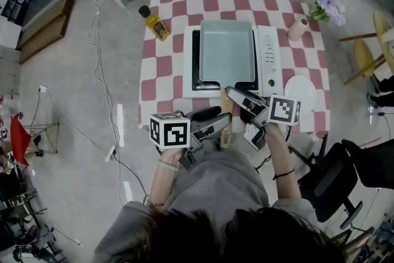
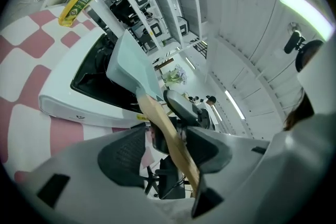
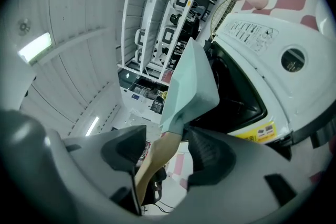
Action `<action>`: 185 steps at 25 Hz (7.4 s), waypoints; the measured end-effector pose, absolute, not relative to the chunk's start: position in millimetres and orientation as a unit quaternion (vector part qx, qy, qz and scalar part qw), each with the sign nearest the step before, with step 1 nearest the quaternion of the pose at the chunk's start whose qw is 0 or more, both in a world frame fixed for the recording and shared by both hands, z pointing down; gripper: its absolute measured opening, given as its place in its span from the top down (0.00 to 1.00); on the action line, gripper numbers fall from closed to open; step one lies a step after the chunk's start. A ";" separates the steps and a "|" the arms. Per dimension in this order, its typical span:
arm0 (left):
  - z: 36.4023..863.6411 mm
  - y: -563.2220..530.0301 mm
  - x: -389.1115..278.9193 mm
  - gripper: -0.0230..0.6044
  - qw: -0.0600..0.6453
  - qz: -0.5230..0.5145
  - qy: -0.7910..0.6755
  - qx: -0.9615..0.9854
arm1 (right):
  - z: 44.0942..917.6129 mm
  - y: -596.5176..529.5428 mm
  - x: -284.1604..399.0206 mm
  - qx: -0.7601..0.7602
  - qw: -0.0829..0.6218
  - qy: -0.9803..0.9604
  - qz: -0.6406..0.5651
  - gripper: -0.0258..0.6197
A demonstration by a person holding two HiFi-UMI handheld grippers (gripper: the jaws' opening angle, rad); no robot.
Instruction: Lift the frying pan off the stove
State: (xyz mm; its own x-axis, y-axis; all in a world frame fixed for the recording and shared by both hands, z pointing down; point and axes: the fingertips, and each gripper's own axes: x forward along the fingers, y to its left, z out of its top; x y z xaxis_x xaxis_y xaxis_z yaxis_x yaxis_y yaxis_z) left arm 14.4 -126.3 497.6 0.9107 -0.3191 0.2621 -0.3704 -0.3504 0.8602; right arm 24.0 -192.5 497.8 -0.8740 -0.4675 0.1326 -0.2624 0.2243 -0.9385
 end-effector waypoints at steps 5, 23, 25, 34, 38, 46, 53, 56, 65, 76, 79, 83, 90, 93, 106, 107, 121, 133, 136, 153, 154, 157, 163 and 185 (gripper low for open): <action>499.6 -126.6 18.6 0.57 0.540 0.024 -0.195 0.819 | 501.9 -195.5 21.0 -0.222 0.092 0.774 -0.586 0.56; 500.0 -115.4 41.0 0.58 0.557 0.040 -0.104 0.823 | 501.4 -198.7 0.5 -0.137 0.120 0.750 -0.636 0.56; 497.2 -113.8 42.6 0.58 0.557 0.037 -0.092 0.824 | 501.9 -199.3 -1.5 -0.130 0.117 0.750 -0.637 0.56; 497.5 -113.6 44.7 0.67 0.556 0.046 -0.090 0.825 | 507.6 -200.5 -2.9 -0.123 0.107 0.745 -0.647 0.66; 498.1 -112.9 44.3 0.67 0.556 0.048 -0.089 0.825 | 508.1 -199.8 -3.5 -0.117 0.107 0.743 -0.650 0.66; 498.3 -113.3 45.1 0.68 0.556 0.056 -0.087 0.825 | 508.7 -200.6 -3.3 -0.113 0.114 0.736 -0.657 0.67; 498.0 -112.5 45.2 0.68 0.551 0.057 -0.087 0.828 | 508.7 -200.3 -2.5 -0.114 0.125 0.732 -0.660 0.68; 497.4 -112.3 45.3 0.68 0.549 0.059 -0.088 0.829 | 508.1 -200.4 -2.6 -0.116 0.127 0.733 -0.658 0.68; 496.5 -113.1 46.3 0.68 0.536 0.064 -0.089 0.837 | 500.6 -201.9 -3.0 -0.120 0.126 0.748 -0.640 0.68; 481.3 -115.5 45.2 0.68 0.513 0.064 -0.089 0.851 | 479.8 -205.2 -2.8 -0.120 0.134 0.765 -0.618 0.68; 475.7 -116.5 44.8 0.68 0.505 0.064 -0.089 0.856 | 472.7 -206.0 -3.2 -0.119 0.136 0.768 -0.615 0.68; 468.3 -117.7 45.1 0.68 0.497 0.061 -0.088 0.861 | 464.6 -207.3 -1.6 -0.120 0.138 0.775 -0.605 0.68; 459.7 -118.7 45.1 0.68 0.483 0.058 -0.088 0.869 | 452.3 -208.2 -1.9 -0.118 0.142 0.786 -0.590 0.68; 456.0 -118.2 44.7 0.68 0.478 0.059 -0.087 0.872 | 445.7 -207.6 -2.9 -0.116 0.147 0.788 -0.586 0.68; 438.9 -120.7 45.5 0.68 0.456 0.061 -0.079 0.884 | 425.2 -210.5 1.0 -0.122 0.159 0.798 -0.568 0.68; 437.1 -121.1 45.8 0.68 0.454 0.061 -0.078 0.885 | 423.4 -211.0 1.6 -0.123 0.160 0.798 -0.567 0.68; 412.5 -122.2 49.9 0.68 0.423 0.059 -0.066 0.902 | 392.8 -212.3 9.1 -0.125 0.170 0.819 -0.533 0.68; 394.2 -120.2 57.7 0.68 0.400 0.054 -0.058 0.913 | 370.3 -209.9 19.2 -0.126 0.183 0.828 -0.515 0.68; 390.4 -120.0 59.6 0.68 0.395 0.052 -0.056 0.916 | 365.4 -209.7 21.9 -0.127 0.184 0.832 -0.508 0.68; 368.0 -116.5 69.5 0.68 0.363 0.046 -0.048 0.929 | 337.9 -204.8 34.7 -0.123 0.195 0.844 -0.484 0.68; 367.1 -116.0 69.5 0.68 0.362 0.046 -0.048 0.930 | 336.7 -204.2 34.8 -0.123 0.196 0.845 -0.483 0.68; 364.2 -114.4 68.9 0.68 0.359 0.046 -0.047 0.931 | 333.2 -202.4 34.6 -0.122 0.197 0.847 -0.479 0.67; 362.3 -114.8 69.3 0.68 0.351 0.048 -0.048 0.934 | 330.2 -202.5 36.2 -0.119 0.200 0.849 -0.474 0.67; 358.2 -116.8 66.9 0.68 0.343 0.049 -0.048 0.937 | 326.1 -204.5 35.5 -0.117 0.206 0.850 -0.471 0.67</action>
State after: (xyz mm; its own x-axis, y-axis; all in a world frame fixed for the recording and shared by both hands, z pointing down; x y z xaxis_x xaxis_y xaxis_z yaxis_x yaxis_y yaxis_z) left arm 66.9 -116.8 358.2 0.9907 -0.0564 0.1241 -0.1233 -0.7596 0.6386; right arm 35.5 -204.5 326.1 -0.8881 -0.3922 -0.2398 -0.0048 0.5294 -0.8484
